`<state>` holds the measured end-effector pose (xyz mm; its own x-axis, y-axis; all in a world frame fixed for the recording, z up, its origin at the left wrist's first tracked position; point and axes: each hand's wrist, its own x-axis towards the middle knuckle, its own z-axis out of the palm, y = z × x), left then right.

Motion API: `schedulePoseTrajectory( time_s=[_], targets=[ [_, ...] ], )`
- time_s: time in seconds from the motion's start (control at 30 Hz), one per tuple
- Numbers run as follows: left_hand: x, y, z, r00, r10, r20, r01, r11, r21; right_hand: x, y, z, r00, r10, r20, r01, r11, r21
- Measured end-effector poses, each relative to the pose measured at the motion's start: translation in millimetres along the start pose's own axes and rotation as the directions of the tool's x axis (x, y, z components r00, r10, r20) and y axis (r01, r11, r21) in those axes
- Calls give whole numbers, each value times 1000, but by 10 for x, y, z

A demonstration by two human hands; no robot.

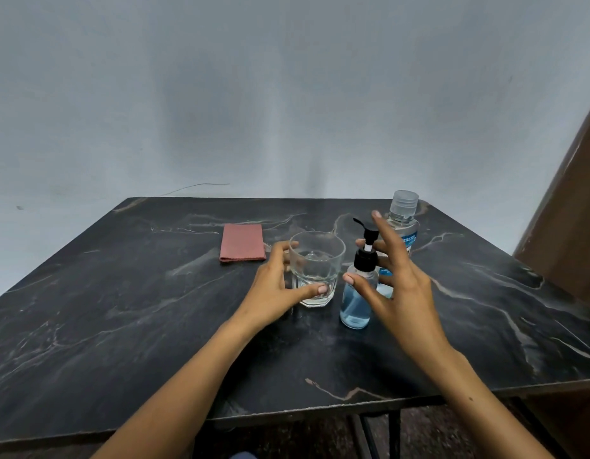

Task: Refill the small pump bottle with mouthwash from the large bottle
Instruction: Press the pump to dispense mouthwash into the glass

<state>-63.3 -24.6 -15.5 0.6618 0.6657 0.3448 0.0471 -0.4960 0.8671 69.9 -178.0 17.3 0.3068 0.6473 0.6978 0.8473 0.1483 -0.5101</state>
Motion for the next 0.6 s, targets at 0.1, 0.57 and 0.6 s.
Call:
schedulePoseTrajectory(
  time_s=[0.1,0.57,0.6],
  targets=[
    [-42,30,-128,1000,4,10,-4,999,50,32,-5,-52,999,-13,50,11,1000,22],
    [-148,90,-209,999,10,39,-14,994,106,77,-67,-107,980,45,192,-45,999,-6],
    [-152,92,-207,999,12,36,-16,994,107,78,-60,-96,982,42,183,-41,999,-10]
  ],
)
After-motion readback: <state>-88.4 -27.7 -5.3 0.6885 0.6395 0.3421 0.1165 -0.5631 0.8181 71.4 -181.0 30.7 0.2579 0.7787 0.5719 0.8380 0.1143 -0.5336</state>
